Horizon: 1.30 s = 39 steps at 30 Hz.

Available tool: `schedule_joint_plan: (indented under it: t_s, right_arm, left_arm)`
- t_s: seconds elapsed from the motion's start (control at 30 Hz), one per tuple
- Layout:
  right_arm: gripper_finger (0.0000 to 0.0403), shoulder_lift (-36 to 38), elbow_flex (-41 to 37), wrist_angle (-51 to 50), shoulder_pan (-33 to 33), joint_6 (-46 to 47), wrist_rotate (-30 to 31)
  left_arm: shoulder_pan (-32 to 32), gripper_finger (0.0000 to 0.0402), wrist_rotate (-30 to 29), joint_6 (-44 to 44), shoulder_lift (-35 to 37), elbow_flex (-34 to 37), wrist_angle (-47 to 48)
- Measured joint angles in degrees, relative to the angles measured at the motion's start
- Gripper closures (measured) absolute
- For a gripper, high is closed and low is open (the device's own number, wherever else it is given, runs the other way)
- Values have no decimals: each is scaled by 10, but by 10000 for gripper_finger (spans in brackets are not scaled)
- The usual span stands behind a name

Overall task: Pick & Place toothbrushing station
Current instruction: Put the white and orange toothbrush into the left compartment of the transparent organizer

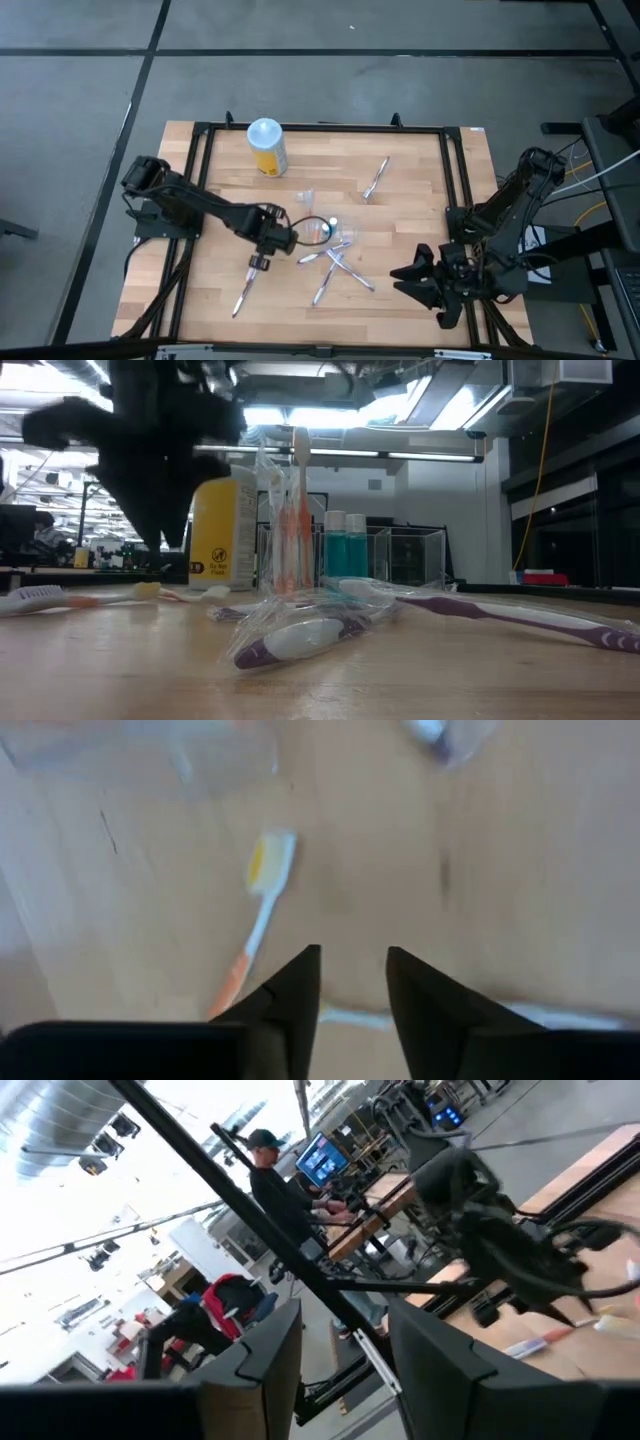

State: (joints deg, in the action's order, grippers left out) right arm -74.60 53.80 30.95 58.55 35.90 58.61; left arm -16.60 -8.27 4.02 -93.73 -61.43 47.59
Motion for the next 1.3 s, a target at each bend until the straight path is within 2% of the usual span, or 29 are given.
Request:
schedule_joint_plan:
  t_s: [0.13,0.27,0.47,0.83,0.9,1.17,1.3]
  right_arm:
    - [248,-8,0,54,13,-40,11]
    - [248,-9,0,105,32,-92,34]
    - [248,-9,0,119,52,-113,67]
    - [248,-9,0,119,54,-112,72]
    - [248,-9,0,119,54,-111,72]
    - [248,-9,0,119,54,-108,76]
    - [248,-9,1,119,54,-105,76]
  left_arm:
    - [24,251,-4,-67,0,21,-3]
    - [39,238,-5,-122,0,33,-22]
    - [58,251,3,-154,0,57,-46]
    - [83,286,5,-168,-2,61,-90]
    - [87,287,20,-168,-6,61,-92]
    - [68,288,33,-170,-38,61,-117]
    - [60,288,8,-168,-48,61,-142]
